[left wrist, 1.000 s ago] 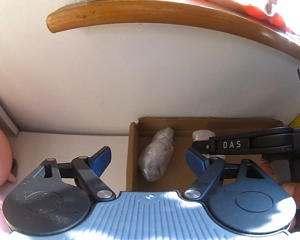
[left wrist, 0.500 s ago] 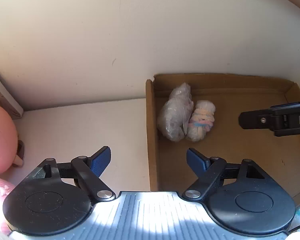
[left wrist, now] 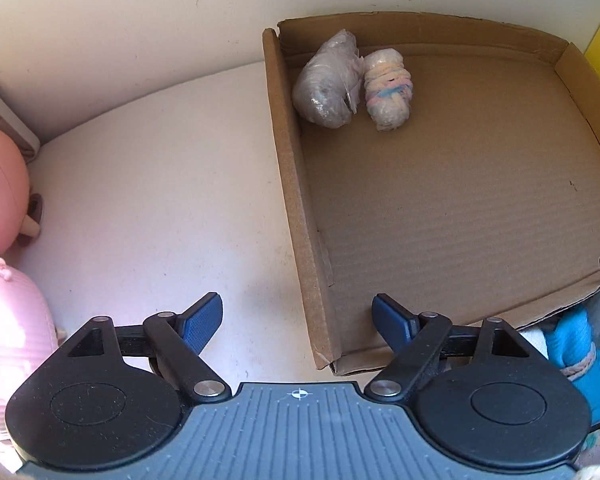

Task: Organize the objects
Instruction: 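Move both tools back over the sock pile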

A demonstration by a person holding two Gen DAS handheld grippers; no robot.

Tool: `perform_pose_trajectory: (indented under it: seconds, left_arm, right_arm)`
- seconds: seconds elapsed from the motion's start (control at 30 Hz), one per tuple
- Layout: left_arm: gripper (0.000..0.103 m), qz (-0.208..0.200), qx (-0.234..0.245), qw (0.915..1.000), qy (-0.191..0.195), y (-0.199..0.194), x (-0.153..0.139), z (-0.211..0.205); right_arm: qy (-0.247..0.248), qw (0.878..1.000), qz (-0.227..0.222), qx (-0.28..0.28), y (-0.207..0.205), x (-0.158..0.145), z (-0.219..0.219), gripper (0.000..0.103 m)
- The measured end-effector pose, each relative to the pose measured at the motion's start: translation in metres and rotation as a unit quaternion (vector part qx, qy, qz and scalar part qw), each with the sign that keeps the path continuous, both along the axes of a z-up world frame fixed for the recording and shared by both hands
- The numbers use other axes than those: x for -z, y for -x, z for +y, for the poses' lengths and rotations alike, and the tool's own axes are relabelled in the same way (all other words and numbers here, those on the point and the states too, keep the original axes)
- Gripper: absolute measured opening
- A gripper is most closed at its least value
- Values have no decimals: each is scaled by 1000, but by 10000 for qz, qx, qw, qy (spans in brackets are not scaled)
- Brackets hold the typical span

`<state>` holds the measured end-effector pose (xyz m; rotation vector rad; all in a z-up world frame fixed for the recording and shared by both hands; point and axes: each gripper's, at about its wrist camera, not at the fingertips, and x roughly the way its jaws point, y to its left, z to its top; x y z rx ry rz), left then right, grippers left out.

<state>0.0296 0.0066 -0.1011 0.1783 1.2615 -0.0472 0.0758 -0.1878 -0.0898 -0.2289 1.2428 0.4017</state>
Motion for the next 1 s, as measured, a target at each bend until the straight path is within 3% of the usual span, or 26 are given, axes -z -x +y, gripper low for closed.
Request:
perform_pose_trajectory:
  seconds: [0.27, 0.43, 0.6, 0.67, 0.8, 1.0]
  left_arm:
    - [87, 132, 148, 9998, -22, 32, -1, 0]
    - [87, -164, -40, 9998, 140, 52, -30, 14]
    - [88, -621, -183, 9972, 383, 90, -71, 22]
    - [89, -671, -193, 9962, 512, 112, -80, 24]
    - [90, -477, -19, 9969, 620, 152, -100, 25]
    - [92, 63, 204, 9972, 718, 219, -87, 25]
  right_arm:
    - [-41, 9999, 68, 114, 26, -14, -17, 84]
    - [-128, 9996, -102, 226, 46, -39, -36, 85]
    - [-567, 9962, -634, 164, 72, -74, -52, 86]
    - [-819, 9940, -721, 68, 78, -74, -43, 87]
    - [-1012, 9912, -830, -197, 108, -94, -52, 89]
    - [-1430, 9825, -388, -1129, 147, -91, -43, 87]
